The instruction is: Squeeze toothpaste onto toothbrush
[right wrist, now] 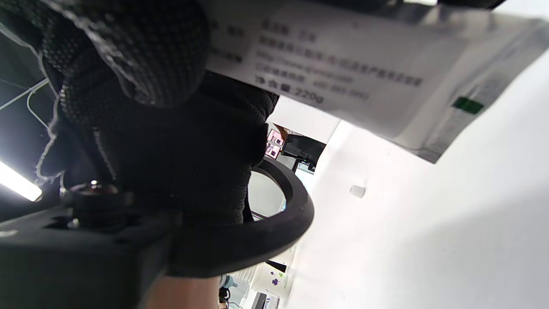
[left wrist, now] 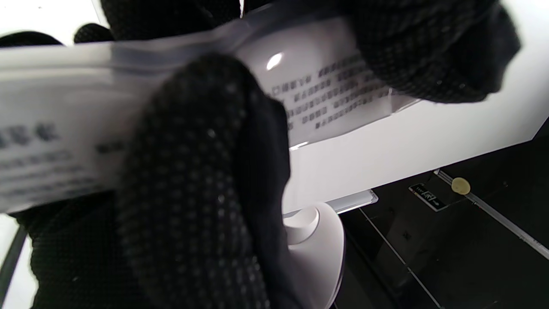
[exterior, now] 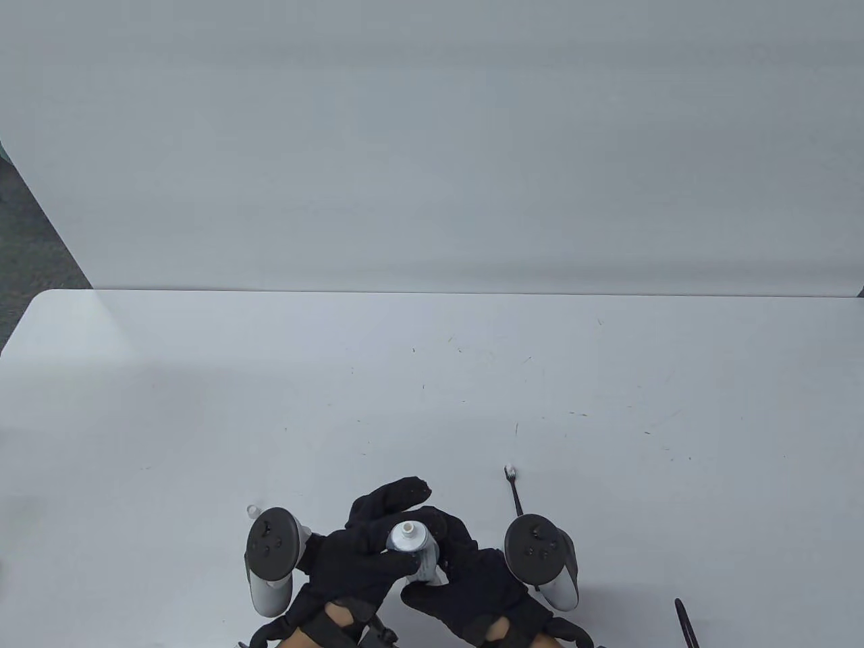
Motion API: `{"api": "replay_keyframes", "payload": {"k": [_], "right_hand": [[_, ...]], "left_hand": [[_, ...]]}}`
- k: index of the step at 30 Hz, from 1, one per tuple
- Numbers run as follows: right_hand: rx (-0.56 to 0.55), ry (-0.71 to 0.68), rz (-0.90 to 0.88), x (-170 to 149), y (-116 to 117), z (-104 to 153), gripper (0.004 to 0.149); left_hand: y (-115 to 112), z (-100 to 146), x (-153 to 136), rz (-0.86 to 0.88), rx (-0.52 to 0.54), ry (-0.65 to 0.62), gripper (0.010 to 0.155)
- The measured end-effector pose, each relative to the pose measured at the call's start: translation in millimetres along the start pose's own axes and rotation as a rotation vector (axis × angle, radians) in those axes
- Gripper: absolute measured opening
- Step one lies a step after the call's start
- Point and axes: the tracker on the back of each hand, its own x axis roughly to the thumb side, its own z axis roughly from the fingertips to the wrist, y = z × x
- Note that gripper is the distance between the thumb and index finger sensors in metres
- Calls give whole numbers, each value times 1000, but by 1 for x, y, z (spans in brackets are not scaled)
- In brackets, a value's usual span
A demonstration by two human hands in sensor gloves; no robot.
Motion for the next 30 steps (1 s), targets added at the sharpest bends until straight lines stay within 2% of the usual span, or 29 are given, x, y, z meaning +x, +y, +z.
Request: {"api": "replay_keyframes", "payload": {"k": [4, 6, 8, 10, 12, 16, 17, 18, 19, 22, 24, 30], "right_hand": [[-84, -46, 52, 6, -6, 2, 70], [-173, -49, 66, 10, -17, 6, 71], [-235, -56, 50, 12, -28, 11, 71], [-303, -80, 49, 15, -40, 16, 71], [-343, -82, 71, 17, -46, 19, 70], [-390, -70, 117, 17, -54, 21, 69], [-400, -58, 133, 15, -55, 22, 69], [-402, -52, 146, 14, -56, 22, 69], [-408, -48, 163, 13, -56, 23, 68], [-400, -29, 209, 11, -57, 23, 68], [-399, -21, 230, 10, -57, 24, 68], [-394, -6, 248, 10, -57, 24, 68]], "left_hand": [[7, -5, 6, -54, -37, 7, 68], [25, -5, 18, -183, -79, 28, 78], [55, 0, 30, -392, 59, 4, 79], [89, 9, 36, -566, 274, 26, 73], [114, 14, 32, -701, 386, 132, 70], [142, 16, 7, -1019, 489, 382, 60], [147, 15, -6, -1138, 469, 474, 58], [148, 13, -14, -1187, 431, 507, 58], [150, 11, -27, -1252, 380, 594, 57], [151, 10, -58, -1318, 233, 713, 56], [153, 11, -72, -1344, 189, 770, 55], [151, 8, -86, -1355, 148, 777, 55]]}}
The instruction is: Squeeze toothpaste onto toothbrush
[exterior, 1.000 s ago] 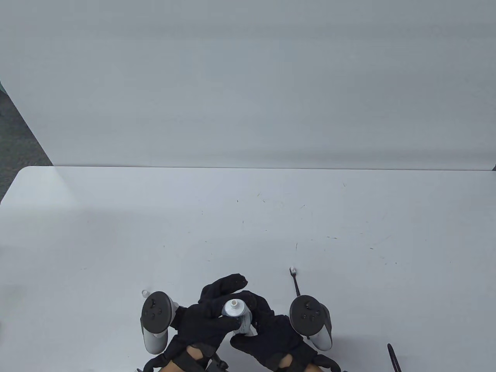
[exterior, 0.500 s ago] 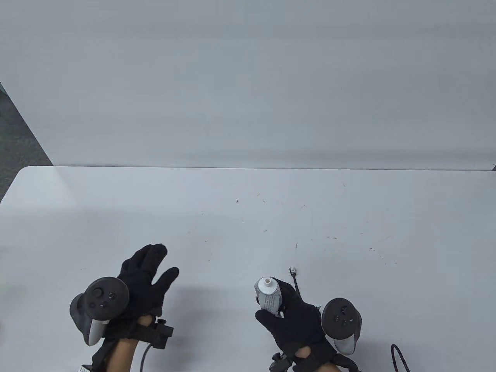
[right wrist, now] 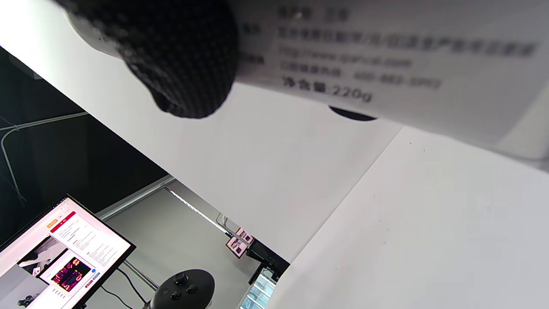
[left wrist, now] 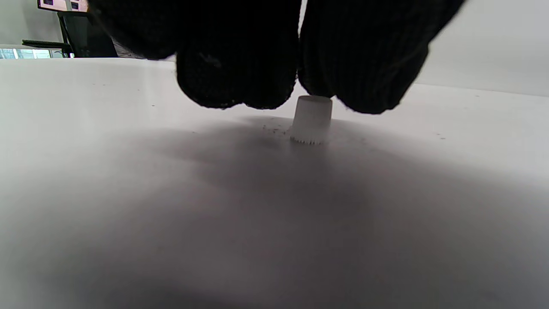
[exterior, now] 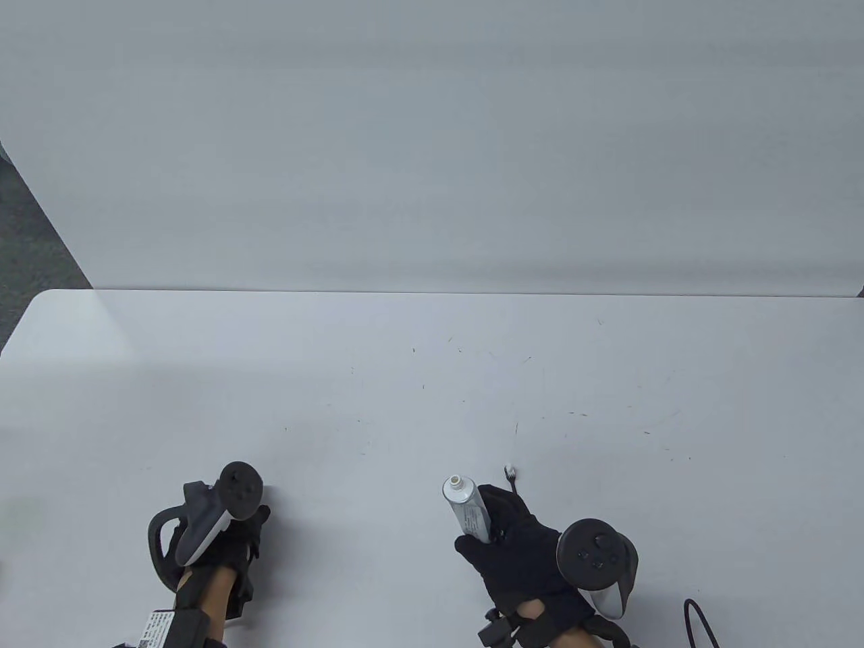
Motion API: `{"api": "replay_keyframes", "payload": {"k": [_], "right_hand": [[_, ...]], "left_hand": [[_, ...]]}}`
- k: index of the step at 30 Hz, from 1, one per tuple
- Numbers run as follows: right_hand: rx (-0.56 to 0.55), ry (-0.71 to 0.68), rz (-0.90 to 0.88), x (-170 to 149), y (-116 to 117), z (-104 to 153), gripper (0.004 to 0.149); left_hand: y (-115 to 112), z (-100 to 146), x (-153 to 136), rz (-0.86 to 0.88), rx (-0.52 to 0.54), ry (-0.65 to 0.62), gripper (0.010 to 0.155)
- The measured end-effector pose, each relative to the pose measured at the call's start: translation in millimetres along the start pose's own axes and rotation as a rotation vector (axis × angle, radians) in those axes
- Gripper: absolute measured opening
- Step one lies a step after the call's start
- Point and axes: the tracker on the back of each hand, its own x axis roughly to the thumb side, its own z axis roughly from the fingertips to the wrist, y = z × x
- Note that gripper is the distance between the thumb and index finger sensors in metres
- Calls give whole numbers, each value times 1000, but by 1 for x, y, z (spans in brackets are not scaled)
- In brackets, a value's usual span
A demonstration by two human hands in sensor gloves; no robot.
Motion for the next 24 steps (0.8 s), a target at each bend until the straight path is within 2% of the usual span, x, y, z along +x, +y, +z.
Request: {"api": "replay_keyframes", "payload": {"k": [4, 9, 12, 15, 19, 22, 24], "right_hand": [[21, 5, 32, -1, 3, 0, 68], [31, 4, 70, 0, 6, 0, 68], [26, 4, 127, 1, 7, 0, 68], [22, 3, 212, 3, 10, 1, 68], [19, -40, 332, 10, 16, 3, 68], [30, -100, 439, 16, 21, 5, 67], [39, -124, 460, 19, 24, 7, 67]], "left_hand": [[-6, -3, 5, -45, -4, -5, 50], [-3, -2, 8, -25, 29, -22, 47], [21, 9, 12, 176, 120, -65, 48], [50, 30, 22, 516, 216, -199, 48], [71, 58, 44, 1063, 113, -466, 48], [78, 77, 62, 1196, 73, -589, 48], [82, 87, 71, 1135, 101, -630, 48]]}}
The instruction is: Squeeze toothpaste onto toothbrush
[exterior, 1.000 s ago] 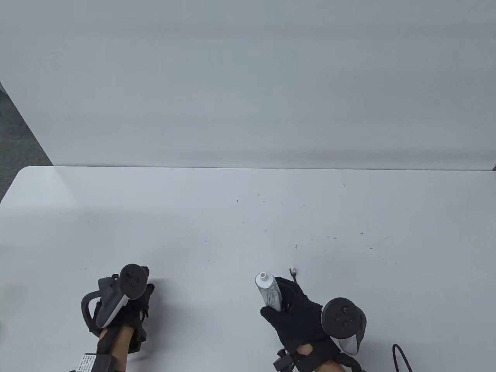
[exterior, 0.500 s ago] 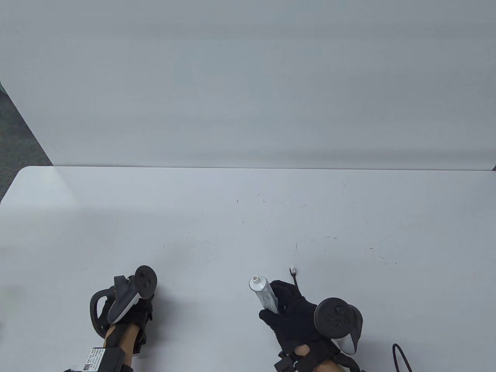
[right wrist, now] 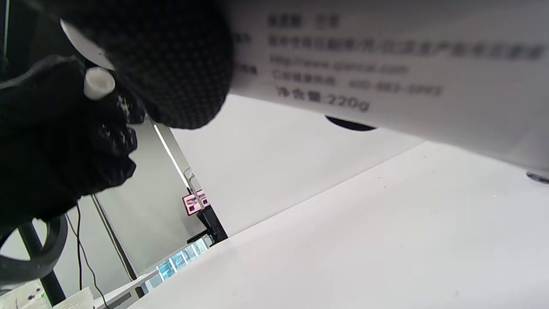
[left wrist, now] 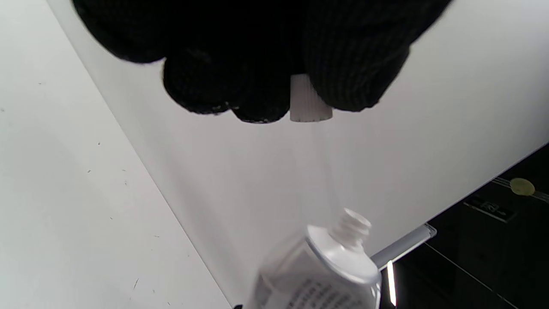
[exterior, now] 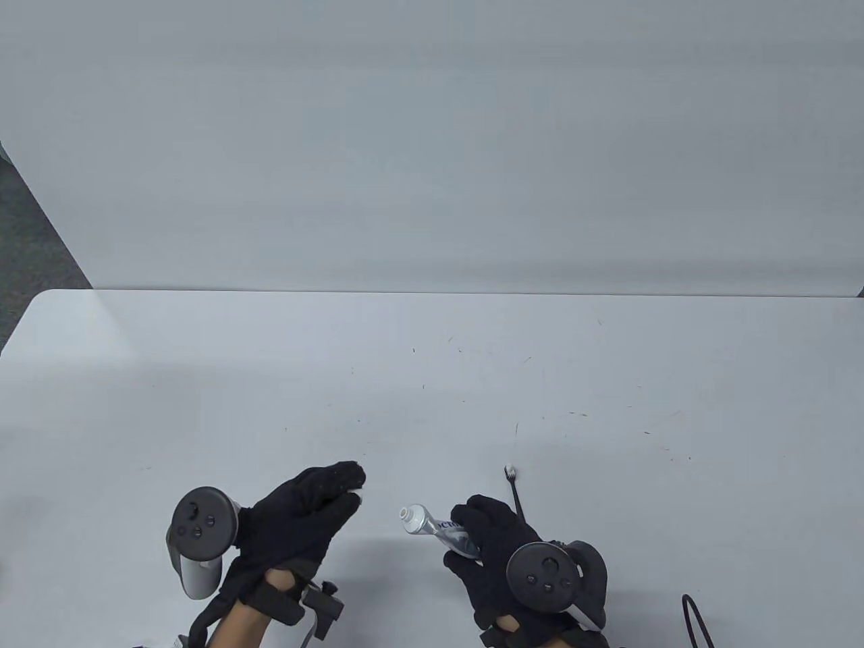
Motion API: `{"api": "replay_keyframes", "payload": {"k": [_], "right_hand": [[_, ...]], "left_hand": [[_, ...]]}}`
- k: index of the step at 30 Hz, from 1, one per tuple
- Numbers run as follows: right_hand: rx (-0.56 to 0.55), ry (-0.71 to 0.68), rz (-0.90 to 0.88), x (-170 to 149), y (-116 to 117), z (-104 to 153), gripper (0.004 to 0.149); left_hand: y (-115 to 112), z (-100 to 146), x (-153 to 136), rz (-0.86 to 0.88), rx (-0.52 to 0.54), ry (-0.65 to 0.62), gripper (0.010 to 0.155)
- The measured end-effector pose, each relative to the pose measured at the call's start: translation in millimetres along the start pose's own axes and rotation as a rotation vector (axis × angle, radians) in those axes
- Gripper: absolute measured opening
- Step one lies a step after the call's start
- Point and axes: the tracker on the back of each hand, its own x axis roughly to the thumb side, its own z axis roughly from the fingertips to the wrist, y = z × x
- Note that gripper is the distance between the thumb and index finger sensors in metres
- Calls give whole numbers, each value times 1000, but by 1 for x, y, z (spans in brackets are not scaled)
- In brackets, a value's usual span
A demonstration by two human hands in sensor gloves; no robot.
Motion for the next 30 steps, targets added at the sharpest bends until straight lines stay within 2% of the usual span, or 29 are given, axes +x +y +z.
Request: {"api": "replay_keyframes", "payload": {"k": [11, 16, 20, 30], "right_hand": [[0, -27, 40, 8, 2, 2, 67], [-25, -51, 165, 12, 2, 4, 67], [-52, -73, 239, 16, 1, 5, 67], [-53, -79, 270, 18, 1, 6, 66]], "left_hand": [[-17, 3, 16, -60, -119, -82, 48], [-22, 6, 25, -267, -90, -118, 48], [-25, 8, 29, -338, -66, -113, 47], [-24, 4, 23, -256, -155, -109, 46]]}}
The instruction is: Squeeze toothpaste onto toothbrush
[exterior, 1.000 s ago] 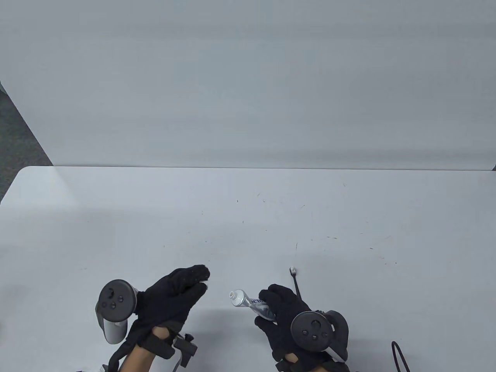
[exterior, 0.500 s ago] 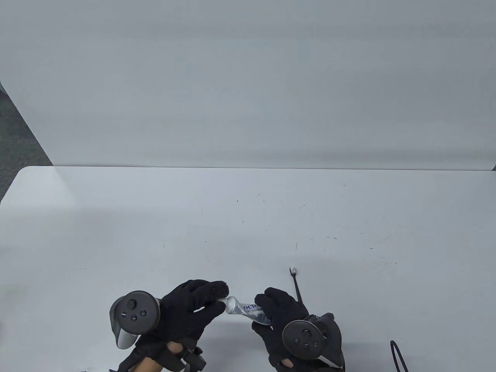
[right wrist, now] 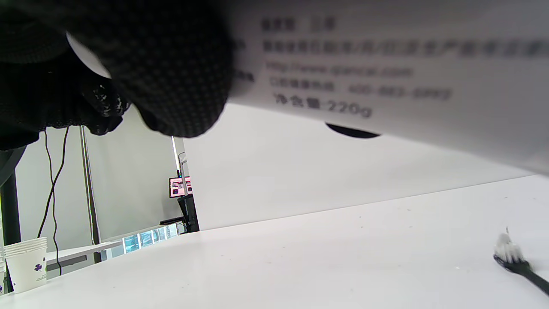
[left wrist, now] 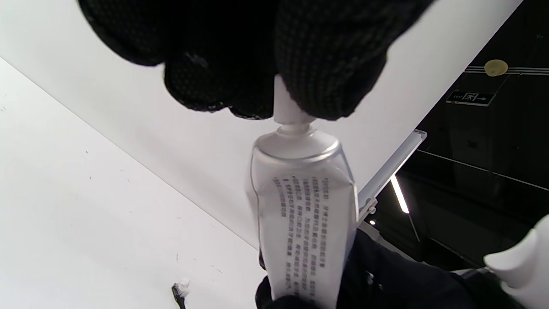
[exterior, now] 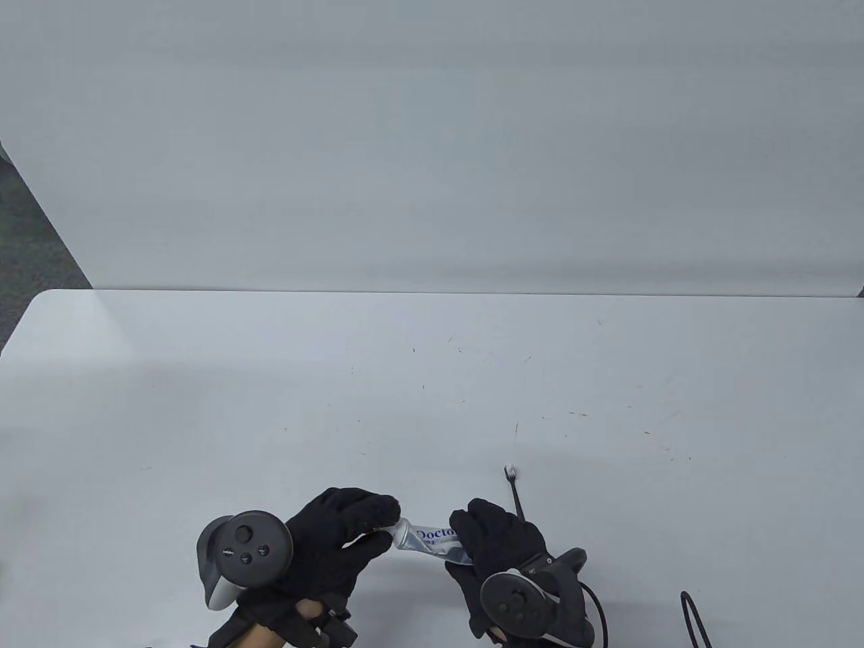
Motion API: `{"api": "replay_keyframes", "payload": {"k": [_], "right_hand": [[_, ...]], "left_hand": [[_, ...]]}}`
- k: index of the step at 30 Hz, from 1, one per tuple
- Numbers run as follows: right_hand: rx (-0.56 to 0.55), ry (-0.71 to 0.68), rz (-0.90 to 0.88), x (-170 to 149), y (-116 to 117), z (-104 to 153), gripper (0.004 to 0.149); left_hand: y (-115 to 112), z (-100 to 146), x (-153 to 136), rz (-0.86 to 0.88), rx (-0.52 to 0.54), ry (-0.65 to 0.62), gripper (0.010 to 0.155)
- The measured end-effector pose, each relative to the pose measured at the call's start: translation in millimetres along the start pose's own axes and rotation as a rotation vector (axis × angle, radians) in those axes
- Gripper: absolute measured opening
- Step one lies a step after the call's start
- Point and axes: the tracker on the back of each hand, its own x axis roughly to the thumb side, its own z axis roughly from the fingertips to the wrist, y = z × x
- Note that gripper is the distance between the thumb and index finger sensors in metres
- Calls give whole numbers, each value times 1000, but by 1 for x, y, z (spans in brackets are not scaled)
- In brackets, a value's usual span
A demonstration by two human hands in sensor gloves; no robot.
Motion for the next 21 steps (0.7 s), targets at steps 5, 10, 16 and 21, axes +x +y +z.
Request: {"api": "replay_keyframes", "payload": {"k": [5, 10, 16, 21], "right_hand": [[-4, 6, -5, 0, -1, -1, 66], [-14, 5, 1, 1, -2, 0, 66], [-11, 4, 10, 1, -2, 0, 66], [-6, 2, 39, 1, -2, 0, 66]], "left_hand": [[1, 0, -3, 18, -37, 23, 62], [0, 4, -14, -9, 71, 205, 58], [-3, 2, -6, -38, 42, 171, 45], [-5, -1, -5, -29, -31, 115, 50]]}}
